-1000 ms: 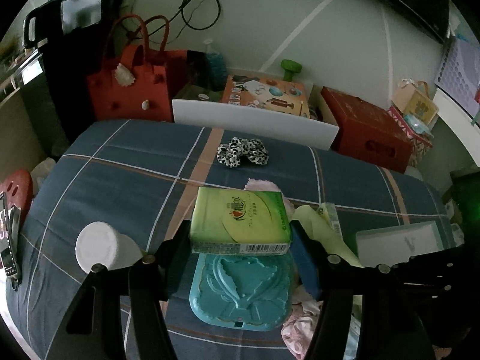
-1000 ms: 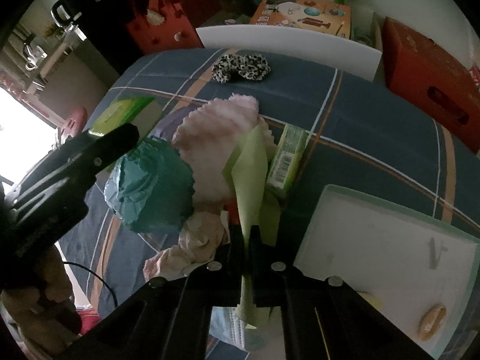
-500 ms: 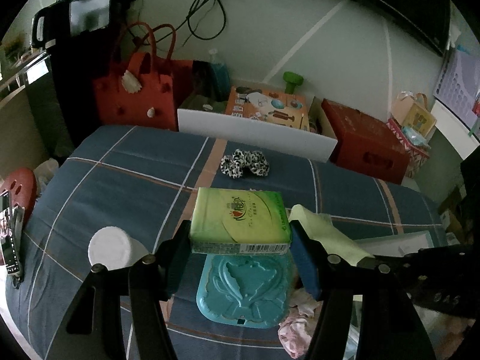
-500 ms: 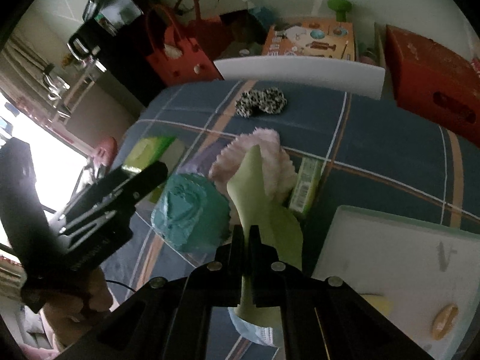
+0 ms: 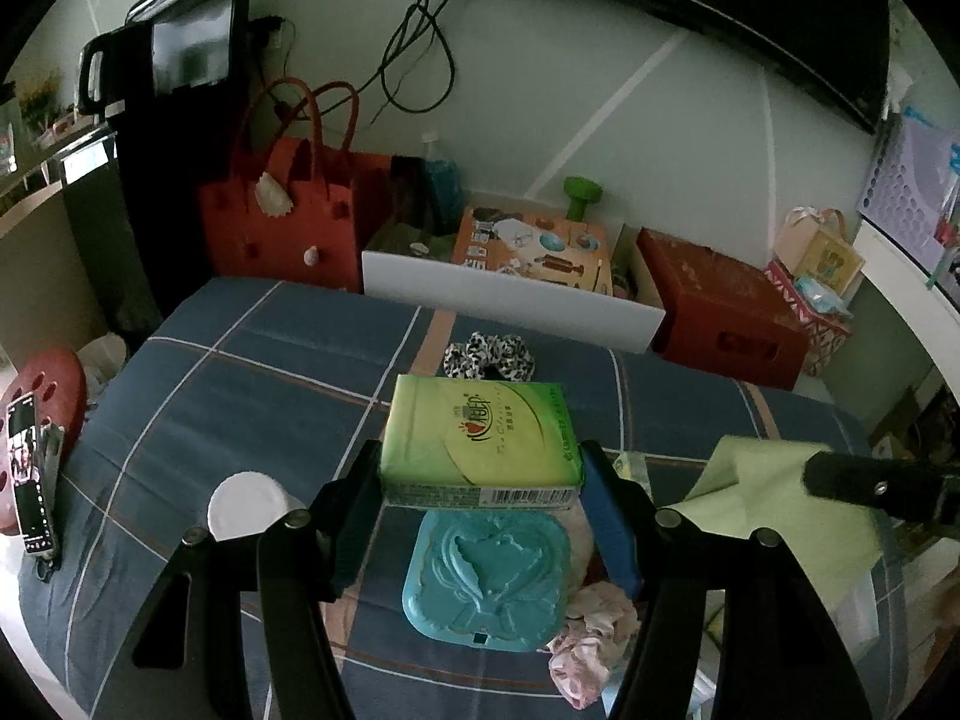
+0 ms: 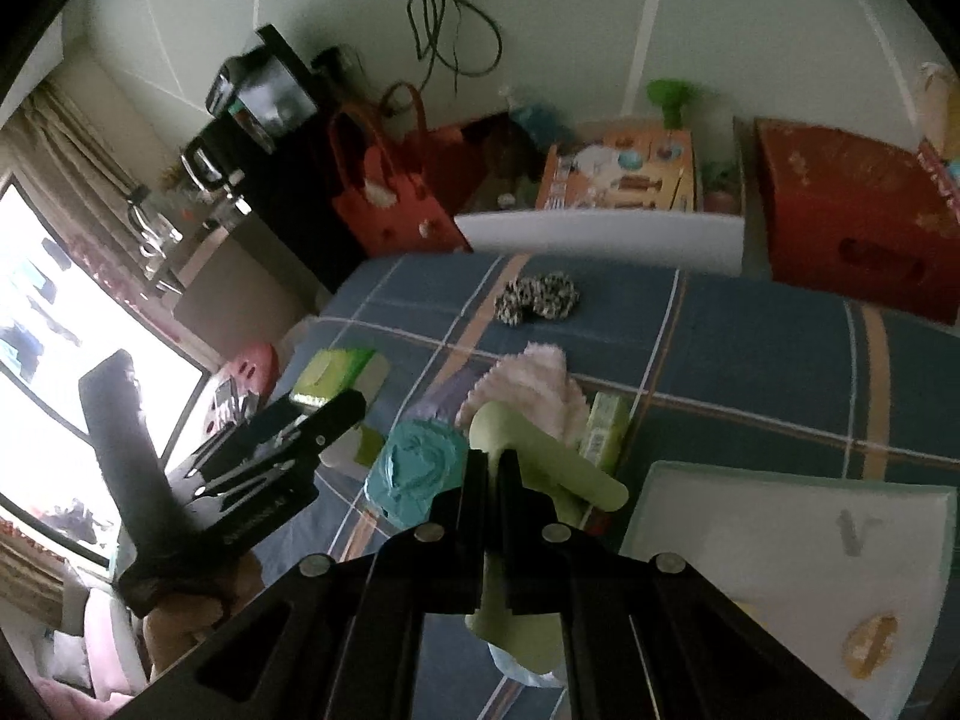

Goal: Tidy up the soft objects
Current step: 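Carry tissue pack and green cloth into the tray and release both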

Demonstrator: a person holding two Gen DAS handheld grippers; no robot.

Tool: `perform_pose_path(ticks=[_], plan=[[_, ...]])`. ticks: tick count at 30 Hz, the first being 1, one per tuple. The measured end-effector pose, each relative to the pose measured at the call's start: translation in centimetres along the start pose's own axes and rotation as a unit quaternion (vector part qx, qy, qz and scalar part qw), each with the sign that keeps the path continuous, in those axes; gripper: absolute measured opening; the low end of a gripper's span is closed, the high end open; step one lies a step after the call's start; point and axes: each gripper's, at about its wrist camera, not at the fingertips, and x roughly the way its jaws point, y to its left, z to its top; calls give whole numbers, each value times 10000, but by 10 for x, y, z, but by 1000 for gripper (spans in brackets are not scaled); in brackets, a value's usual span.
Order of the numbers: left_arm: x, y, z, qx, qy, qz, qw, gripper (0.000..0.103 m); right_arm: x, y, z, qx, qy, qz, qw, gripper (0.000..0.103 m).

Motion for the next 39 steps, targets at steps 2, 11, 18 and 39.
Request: perform_pose_path(ticks=[2, 11, 18, 39], plan=[[-2, -2, 0, 19, -20, -3, 10000, 65, -9, 0, 0, -7, -87, -21, 10000, 4], [-8, -21, 0, 203, -80, -121, 9997, 65, -57, -15, -14, -45, -546, -153, 9984, 4], [-9, -56, -6, 526, 11, -420, 9977, 65, -91, -59, -29, 370, -676, -656, 9949, 4], [15, -168, -43, 1619, 304, -1166, 9794, 65, -151, -157, -52, 1226, -883, -2012, 9678, 4]])
